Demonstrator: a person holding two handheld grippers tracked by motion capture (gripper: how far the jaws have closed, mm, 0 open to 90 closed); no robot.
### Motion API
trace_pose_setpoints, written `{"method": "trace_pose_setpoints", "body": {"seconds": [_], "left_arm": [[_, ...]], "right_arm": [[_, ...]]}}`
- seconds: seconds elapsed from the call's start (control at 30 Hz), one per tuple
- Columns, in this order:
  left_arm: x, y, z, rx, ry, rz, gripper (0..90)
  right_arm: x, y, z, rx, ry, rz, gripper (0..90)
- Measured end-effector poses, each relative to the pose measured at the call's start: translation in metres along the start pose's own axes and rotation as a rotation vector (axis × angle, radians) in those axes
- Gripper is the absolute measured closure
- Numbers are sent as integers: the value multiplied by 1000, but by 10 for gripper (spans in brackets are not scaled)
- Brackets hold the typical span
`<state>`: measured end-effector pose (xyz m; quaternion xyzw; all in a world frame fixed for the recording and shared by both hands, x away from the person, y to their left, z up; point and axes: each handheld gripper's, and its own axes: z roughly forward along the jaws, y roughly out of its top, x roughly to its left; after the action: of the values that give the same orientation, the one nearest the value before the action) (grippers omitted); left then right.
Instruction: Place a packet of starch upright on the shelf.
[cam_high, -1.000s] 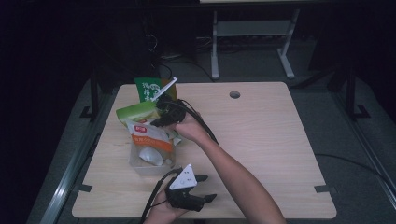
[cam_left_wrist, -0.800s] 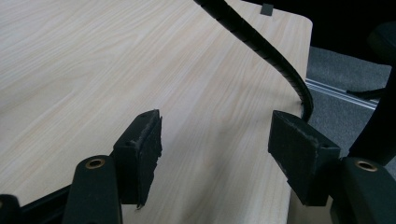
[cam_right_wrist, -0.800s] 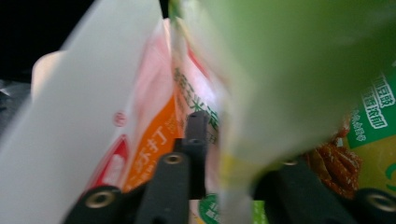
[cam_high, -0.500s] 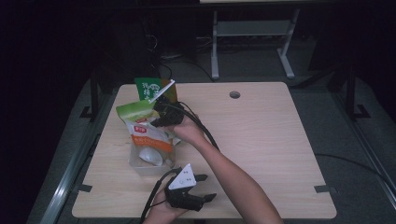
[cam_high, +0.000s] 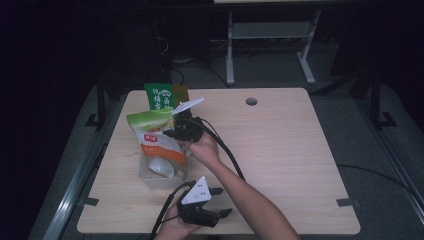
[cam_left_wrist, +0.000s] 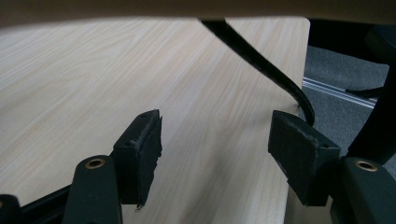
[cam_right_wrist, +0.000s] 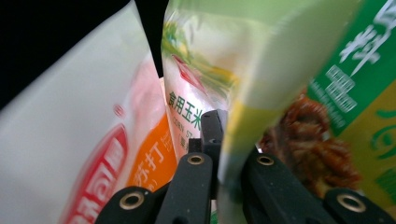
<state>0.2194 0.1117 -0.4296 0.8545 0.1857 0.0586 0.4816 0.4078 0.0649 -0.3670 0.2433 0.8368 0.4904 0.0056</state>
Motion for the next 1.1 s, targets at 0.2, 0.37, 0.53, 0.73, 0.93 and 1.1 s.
{"method": "trace_pose_setpoints", "body": {"seconds": [0.2, 0.37, 0.53, 0.73, 0.93, 1.1], "left_arm": [[0, 0, 1, 2, -2, 1, 341], [-2, 0, 3, 6, -5, 6, 341], [-1, 0, 3, 9, -5, 2, 340], [0, 1, 2, 4, -3, -2, 341], [0, 1, 1, 1, -4, 4, 341], [-1, 1, 3, 4, -6, -1, 341]], "right_arm": [[4, 4, -4, 105, -35, -66, 711], [-8, -7, -16, 202, -34, -113, 639], [-12, -18, -13, 266, -39, -133, 699], [-12, -20, -8, 280, -60, -161, 828], [-9, -23, 1, 309, -68, -151, 865], [-10, -26, 4, 303, -67, -137, 873]]}}
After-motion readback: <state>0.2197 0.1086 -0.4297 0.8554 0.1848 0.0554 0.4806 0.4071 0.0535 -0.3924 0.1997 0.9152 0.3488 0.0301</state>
